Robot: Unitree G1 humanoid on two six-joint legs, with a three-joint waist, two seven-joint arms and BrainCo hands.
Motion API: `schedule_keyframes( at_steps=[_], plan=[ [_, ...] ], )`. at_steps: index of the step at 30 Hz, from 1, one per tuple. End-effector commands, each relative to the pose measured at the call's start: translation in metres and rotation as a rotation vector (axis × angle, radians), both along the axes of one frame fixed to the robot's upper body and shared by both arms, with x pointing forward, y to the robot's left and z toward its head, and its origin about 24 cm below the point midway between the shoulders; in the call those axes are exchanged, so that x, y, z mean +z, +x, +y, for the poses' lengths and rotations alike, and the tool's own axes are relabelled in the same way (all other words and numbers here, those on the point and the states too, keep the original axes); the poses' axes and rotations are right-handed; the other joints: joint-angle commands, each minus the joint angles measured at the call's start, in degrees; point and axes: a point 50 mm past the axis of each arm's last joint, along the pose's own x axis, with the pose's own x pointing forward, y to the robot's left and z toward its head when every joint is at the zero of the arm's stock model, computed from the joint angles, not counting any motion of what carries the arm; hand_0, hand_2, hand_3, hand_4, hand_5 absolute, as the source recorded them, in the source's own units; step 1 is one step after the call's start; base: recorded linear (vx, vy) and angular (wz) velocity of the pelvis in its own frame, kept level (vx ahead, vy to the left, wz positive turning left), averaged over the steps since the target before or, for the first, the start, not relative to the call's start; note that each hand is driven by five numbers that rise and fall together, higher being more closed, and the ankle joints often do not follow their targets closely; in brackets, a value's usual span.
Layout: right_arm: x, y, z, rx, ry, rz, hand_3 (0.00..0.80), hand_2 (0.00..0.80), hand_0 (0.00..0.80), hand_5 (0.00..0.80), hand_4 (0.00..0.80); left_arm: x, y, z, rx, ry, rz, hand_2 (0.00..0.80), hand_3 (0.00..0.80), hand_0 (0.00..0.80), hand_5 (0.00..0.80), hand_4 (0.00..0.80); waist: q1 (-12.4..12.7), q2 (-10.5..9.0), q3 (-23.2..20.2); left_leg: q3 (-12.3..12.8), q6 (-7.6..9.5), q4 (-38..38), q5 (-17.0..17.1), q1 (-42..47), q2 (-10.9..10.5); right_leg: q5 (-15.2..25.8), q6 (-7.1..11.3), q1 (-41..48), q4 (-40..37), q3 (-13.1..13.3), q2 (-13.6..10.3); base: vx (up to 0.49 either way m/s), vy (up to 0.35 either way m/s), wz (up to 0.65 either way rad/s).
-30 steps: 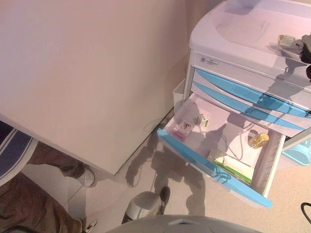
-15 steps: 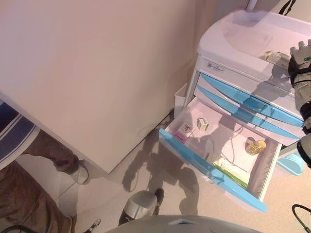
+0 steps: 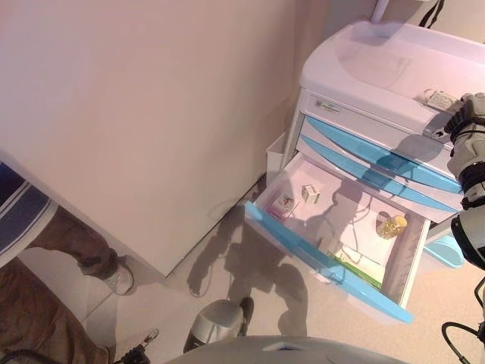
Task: Open the drawer and pick up the medicine
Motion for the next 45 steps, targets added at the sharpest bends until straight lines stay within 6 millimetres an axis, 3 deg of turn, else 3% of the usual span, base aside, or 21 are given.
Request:
schedule_keyframes(
  at_steps=[1, 6, 19, 23, 32, 39, 45],
  plan=[
    [0.035, -0.011, -0.012, -0.073, -0.210, -0.077, 0.000, 0.000, 0.000, 0.000, 0.000, 0.001, -0.019, 0.008, 0.000, 0.020, 0.080, 0.000, 0.000, 0.000, 0.000, 0.000, 0.6, -0.97, -1.2, -1.1, -1.77, -0.6, -9.3, 3.3, 2.4, 12.1, 1.86, -5.2, 3.5, 3.8, -6.3, 0.007, -0.036, -0.03],
    [0.051, -0.011, -0.008, -0.044, -0.365, -0.164, 0.000, 0.000, 0.000, 0.000, 0.000, 0.002, -0.017, 0.009, -0.007, 0.021, 0.083, 0.000, 0.000, 0.000, 0.000, 0.000, 0.1, -1.40, -1.6, -0.7, -1.65, -1.0, -9.4, 3.7, 2.5, 12.6, 2.15, -5.6, 3.4, 4.3, -6.0, -0.002, -0.036, -0.05],
    [0.093, -0.008, 0.009, 0.096, -0.532, -0.313, 0.000, 0.000, 0.000, 0.000, 0.000, 0.005, -0.014, 0.016, -0.015, 0.033, 0.056, 0.000, 0.000, 0.000, 0.000, 0.000, -1.7, -2.52, -3.0, 0.9, -1.57, -1.8, -10.0, 4.3, 2.8, 13.1, 2.53, -5.9, 2.2, 5.2, -5.3, -0.023, -0.029, -0.08],
    [0.105, -0.012, 0.009, 0.074, -0.541, -0.375, 0.000, 0.000, 0.000, 0.000, 0.000, 0.004, -0.017, 0.016, -0.015, 0.029, 0.066, 0.000, 0.000, 0.000, 0.000, 0.000, -1.7, -2.71, -3.1, 0.5, -1.36, -1.6, -10.3, 4.4, 2.7, 13.0, 2.34, -5.9, 2.6, 5.6, -5.1, 0.031, 0.005, -0.03],
    [0.128, -0.020, 0.007, 0.049, -0.375, -0.558, 0.000, 0.000, 0.000, 0.000, 0.000, 0.007, -0.024, 0.023, -0.014, 0.047, 0.054, 0.000, 0.000, 0.000, 0.000, 0.000, -1.5, -3.27, -2.9, 0.5, -1.66, -0.5, -10.6, 3.4, 2.8, 12.5, 2.27, -5.2, 2.1, 5.4, -4.7, 0.007, 0.000, 0.00],
    [0.119, -0.015, 0.011, 0.111, -0.184, -0.521, 0.000, 0.000, 0.000, 0.000, 0.000, 0.011, -0.016, 0.032, -0.181, 0.098, -0.015, 0.000, 0.000, 0.000, 0.000, 0.000, -3.4, -3.24, -2.8, 2.0, -1.74, -0.4, -10.6, 3.2, 3.6, 12.3, 1.95, -5.9, 2.4, 6.7, -4.1, -0.014, -0.018, 0.00],
    [0.093, -0.011, 0.031, 0.321, 0.004, -0.496, 0.000, 0.000, 0.000, 0.000, 0.000, 0.020, 0.025, 0.037, -0.581, 0.199, -0.096, 0.000, 0.000, 0.000, 0.000, 0.000, -8.5, -2.43, -2.4, 4.9, -1.62, -0.5, -10.9, 3.5, 4.6, 12.8, 1.93, -8.6, 4.3, 10.9, -3.3, -0.045, -0.030, -0.25]
  ],
)
